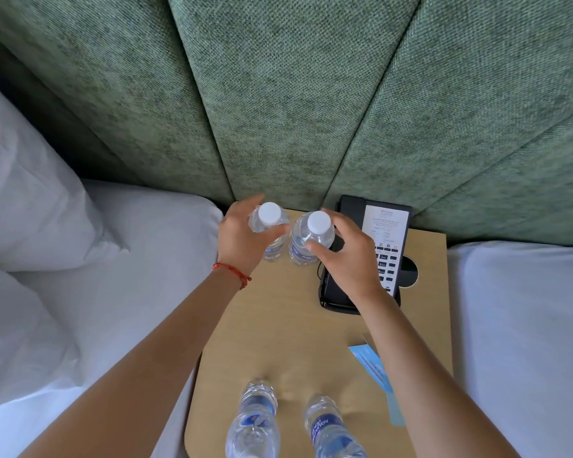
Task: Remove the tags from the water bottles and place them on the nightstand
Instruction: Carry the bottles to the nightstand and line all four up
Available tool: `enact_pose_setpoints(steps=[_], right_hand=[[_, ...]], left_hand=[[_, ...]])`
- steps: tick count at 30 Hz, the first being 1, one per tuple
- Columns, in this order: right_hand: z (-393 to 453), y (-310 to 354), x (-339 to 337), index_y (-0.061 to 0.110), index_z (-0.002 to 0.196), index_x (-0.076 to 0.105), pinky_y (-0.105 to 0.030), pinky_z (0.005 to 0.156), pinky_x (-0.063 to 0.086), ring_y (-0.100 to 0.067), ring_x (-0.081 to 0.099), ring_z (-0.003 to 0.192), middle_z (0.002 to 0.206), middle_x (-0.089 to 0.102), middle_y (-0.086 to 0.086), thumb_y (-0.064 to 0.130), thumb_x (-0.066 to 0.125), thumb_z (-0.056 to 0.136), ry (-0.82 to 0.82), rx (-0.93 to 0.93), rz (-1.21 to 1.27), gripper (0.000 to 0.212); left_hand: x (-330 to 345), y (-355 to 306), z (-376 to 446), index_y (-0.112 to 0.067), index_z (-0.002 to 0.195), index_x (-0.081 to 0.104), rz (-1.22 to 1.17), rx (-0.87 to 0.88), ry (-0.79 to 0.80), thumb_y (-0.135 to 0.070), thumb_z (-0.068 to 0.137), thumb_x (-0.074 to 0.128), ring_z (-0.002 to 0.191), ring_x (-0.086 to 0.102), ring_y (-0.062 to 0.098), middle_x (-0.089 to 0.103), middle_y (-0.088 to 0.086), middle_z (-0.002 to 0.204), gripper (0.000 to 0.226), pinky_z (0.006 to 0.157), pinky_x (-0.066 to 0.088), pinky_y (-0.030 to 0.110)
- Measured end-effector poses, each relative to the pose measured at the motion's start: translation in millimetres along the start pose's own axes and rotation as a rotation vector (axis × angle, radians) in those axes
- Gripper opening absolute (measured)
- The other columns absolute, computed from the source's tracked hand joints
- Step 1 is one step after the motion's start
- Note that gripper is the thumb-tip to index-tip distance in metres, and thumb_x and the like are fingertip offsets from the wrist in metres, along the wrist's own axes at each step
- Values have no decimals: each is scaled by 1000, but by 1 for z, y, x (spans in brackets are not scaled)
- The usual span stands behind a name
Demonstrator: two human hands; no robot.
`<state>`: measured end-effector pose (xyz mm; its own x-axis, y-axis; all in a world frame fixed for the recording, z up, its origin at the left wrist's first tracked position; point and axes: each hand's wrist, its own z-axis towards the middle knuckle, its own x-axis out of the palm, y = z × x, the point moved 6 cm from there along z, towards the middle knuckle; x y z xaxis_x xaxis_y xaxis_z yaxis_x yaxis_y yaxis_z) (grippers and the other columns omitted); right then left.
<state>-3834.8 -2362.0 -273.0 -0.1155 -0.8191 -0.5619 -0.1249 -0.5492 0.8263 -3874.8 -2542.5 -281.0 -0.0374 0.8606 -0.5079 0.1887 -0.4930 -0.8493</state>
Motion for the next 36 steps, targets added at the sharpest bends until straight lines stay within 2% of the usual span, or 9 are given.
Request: enact_pose_setpoints(steps=[5,12,14,18,22,25,28,30,36], right_hand=[[-3,2,1,4,117,59,-38,97,46,-20,58,112,121,62,-7,16,78,71,-11,-12,1,51],[-3,1,2,5,116,59,-41,95,47,-22,58,110,120,63,-7,20,78,71,-19,-5,-5,50],[-4,1,3,5,115,59,-41,94,48,-22,59,109,119,63,-7,20,78,71,-22,-1,-14,50],[-5,1,3,7,116,58,-41,93,48,-22,59,108,118,62,-6,22,76,72,-15,13,-16,50],[-6,0,3,9,117,57,-41,92,48,-22,59,107,119,62,-4,22,76,72,-14,31,-3,50],[-7,1,3,10,116,57,-41,92,49,-21,59,107,119,62,-4,21,77,72,-22,39,11,50],[-8,0,4,10,116,57,-41,92,49,-21,59,107,119,62,-4,21,77,72,-23,45,17,49],[-7,-1,3,10,116,57,-43,92,49,-22,60,107,119,62,-5,21,77,71,-12,44,26,50],[-5,-12,7,11,125,54,-42,99,46,-20,58,113,124,61,-6,24,81,67,22,100,83,66]], left_hand=[[-3,-1,4,-11,108,64,67,22,52,-22,62,84,91,52,12,60,10,112,52,80,36,15],[-7,0,14,-15,118,60,70,35,344,-10,67,79,112,56,21,63,8,117,54,102,41,37],[-5,1,12,-15,122,57,60,37,382,-6,70,76,116,54,21,62,7,121,57,104,39,38],[-4,5,-1,-15,126,52,21,3,226,-20,65,82,111,51,14,56,1,120,68,98,40,29],[-10,10,-7,-12,108,62,60,2,33,-23,58,85,98,56,20,58,8,110,56,85,43,27],[-13,11,-5,-13,106,64,60,25,47,-21,60,84,94,56,17,61,8,108,52,81,42,23],[-14,12,0,-16,112,63,52,18,134,-20,62,83,95,55,13,63,5,111,53,74,38,2],[-15,11,3,-13,116,62,50,28,183,-17,63,82,97,55,14,64,6,113,57,71,34,-5],[-14,15,-2,-14,120,59,-12,6,183,-18,64,82,107,56,16,63,4,116,61,88,39,16]])
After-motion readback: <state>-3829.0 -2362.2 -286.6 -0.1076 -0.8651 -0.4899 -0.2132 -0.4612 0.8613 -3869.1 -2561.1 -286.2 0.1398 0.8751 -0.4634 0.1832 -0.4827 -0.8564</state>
